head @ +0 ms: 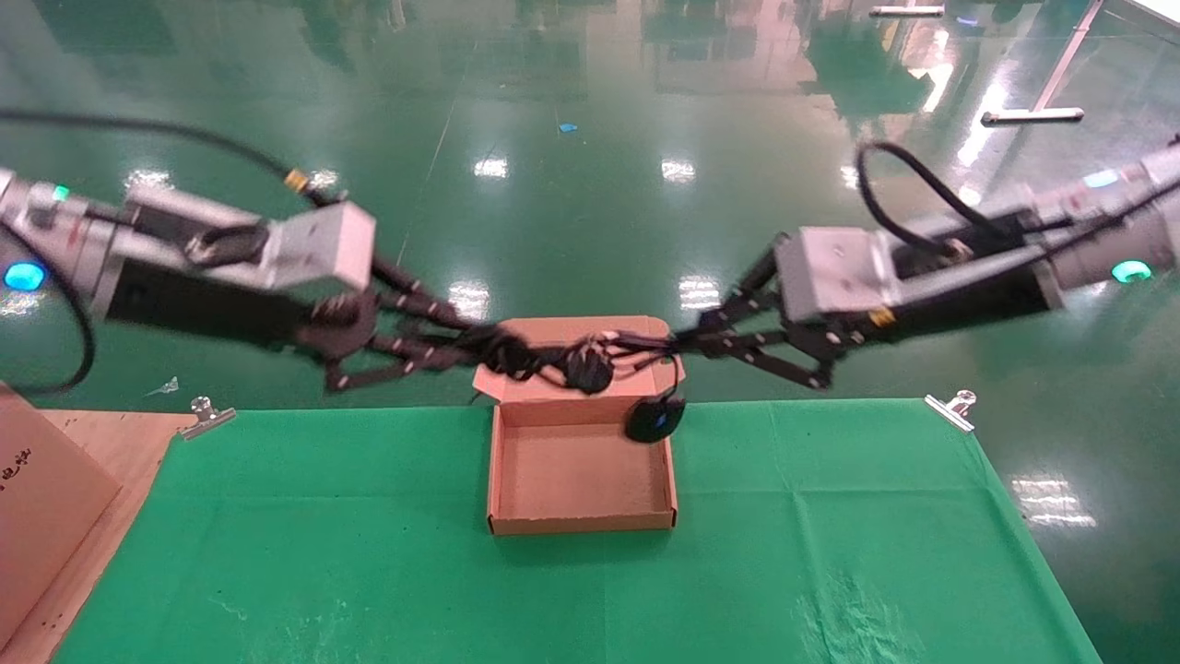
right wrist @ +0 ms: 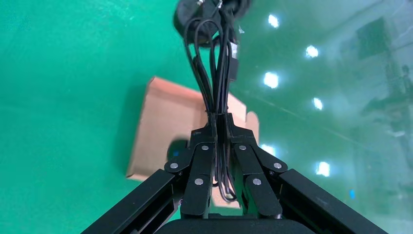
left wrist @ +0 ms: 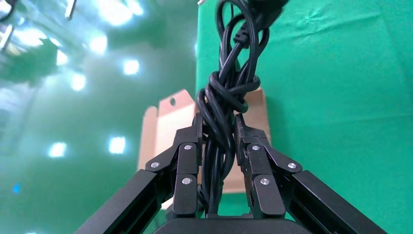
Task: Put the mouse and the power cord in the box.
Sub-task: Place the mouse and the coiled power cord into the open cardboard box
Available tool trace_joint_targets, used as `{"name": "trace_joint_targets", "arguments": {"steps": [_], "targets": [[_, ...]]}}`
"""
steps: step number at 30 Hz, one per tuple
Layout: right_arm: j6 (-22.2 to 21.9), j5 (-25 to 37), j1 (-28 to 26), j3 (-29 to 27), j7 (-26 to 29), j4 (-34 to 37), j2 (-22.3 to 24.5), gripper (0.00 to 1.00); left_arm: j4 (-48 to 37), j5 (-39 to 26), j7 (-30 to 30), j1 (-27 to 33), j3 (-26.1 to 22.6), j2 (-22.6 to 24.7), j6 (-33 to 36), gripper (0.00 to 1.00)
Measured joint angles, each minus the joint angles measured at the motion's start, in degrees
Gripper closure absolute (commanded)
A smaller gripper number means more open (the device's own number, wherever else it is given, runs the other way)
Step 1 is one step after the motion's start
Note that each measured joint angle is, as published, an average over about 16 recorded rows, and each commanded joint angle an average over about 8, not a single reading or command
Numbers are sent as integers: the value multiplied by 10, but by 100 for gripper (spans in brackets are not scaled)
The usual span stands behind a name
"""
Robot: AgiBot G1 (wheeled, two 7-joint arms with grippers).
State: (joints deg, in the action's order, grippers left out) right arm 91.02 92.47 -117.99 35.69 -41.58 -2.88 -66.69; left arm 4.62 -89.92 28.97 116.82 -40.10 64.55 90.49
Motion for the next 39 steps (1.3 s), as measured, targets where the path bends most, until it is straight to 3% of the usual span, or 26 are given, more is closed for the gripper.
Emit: {"name": "trace_joint_targets", "arguments": {"steps": [9,25,34,39], "targets": [[-10,2,-15,6,7,7,-25,100,-11,3,4,8,-2,24,-19,100],[-26,-1,-9,6,-1,24,-28,100,-37,-1,14,-9,-6,44,-72,100],[-43,-1,-6,6,-3,27,-31,100,-35,-9,32,-27,-10,66,-130,100],[-41,-4,-3,4,-5,28,-29,100,-29,-12,58,-59,-13,88,-196,100]]}}
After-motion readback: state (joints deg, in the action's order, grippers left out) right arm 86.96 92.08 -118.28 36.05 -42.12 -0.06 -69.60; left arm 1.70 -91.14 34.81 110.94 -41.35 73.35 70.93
